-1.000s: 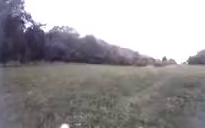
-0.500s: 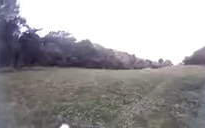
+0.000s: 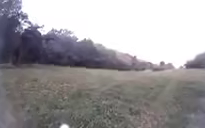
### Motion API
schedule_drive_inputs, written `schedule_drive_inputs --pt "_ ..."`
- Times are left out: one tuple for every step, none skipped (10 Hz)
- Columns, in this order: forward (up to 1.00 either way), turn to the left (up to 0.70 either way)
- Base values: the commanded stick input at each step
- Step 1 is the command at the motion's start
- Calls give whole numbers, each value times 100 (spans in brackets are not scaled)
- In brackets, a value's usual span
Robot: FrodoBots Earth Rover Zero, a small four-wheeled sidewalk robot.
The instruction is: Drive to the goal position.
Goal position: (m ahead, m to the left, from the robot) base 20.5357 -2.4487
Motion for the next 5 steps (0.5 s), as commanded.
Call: schedule_drive_inputs --pt "70 -2" --pt "70 0" --pt "70 0" --pt "70 -1" --pt "70 -17"
